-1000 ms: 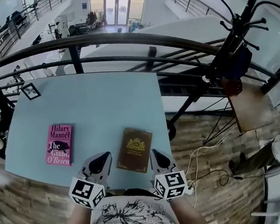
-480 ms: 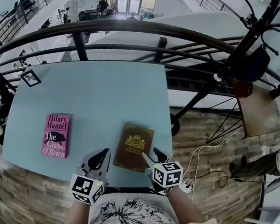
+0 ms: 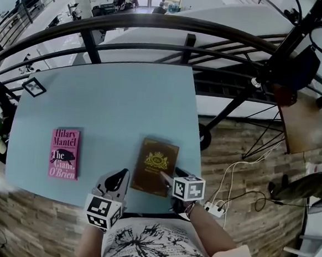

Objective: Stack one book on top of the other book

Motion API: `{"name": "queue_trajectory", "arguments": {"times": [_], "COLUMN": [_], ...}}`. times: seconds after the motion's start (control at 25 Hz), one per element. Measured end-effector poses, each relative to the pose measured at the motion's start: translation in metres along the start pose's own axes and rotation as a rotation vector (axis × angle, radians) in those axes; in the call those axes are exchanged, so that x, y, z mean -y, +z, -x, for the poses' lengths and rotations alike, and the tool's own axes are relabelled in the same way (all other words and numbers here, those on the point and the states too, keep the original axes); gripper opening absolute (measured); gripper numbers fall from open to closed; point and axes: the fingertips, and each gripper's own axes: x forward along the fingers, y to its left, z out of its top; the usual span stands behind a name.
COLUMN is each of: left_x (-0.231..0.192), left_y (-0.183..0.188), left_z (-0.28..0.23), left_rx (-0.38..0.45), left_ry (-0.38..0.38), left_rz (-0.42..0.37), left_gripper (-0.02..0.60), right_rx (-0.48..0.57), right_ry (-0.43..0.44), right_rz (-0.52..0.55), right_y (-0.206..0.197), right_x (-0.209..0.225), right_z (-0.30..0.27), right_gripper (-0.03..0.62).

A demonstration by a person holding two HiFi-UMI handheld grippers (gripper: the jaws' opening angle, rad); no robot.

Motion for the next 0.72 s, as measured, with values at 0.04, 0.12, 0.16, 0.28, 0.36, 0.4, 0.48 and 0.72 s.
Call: {"name": "queue_trajectory", "arguments": {"times": [0.04, 0.12, 0.16, 0.28, 0.36, 0.4, 0.48, 0.72], "left_x": [0.001, 0.003, 0.004, 0.006, 0.005, 0.005, 0.004, 0.003], "left_y": [-0.003, -0.01, -0.013, -0.024, -0.031, -0.035, -0.045, -0.076], "left_z": [-0.003, -0.008, -0.01, -0.018, -0.025, -0.03, -0.041, -0.066], "left_rx": [-0.018, -0.049, -0.065, -0.129, -0.174, -0.198, -0.254, -0.425], "left_ry": [-0.001, -0.008, -0.014, -0.029, -0.03, -0.032, -0.036, -0.088], "left_rz": [-0.003, -0.005, -0.007, -0.034, -0.065, -0.073, -0.063, 0.094], "left_gripper": [0.011, 0.011, 0.011, 0.011, 0.011, 0.012, 0.012, 0.165], "right_rx": [-0.01, -0.025, -0.027, -0.02, -0.014, -0.011, -0.007, -0.008], "right_ry": [-0.002, -0.013, -0.016, 0.004, 0.017, 0.02, 0.023, 0.02], "right_rz": [0.003, 0.019, 0.023, 0.003, -0.004, -0.004, 0.0, 0.012], "right_y": [-0.001, -0.004, -0.005, -0.008, -0.008, -0.007, -0.007, -0.008], "right_x": [0.0, 0.002, 0.003, 0.003, 0.003, 0.003, 0.004, 0.004], "right_z": [-0.003, -0.01, -0.012, -0.015, -0.015, -0.015, -0.016, -0.015], "right_gripper": [0.287, 0.287, 0.283, 0.267, 0.261, 0.258, 0.258, 0.259]}}
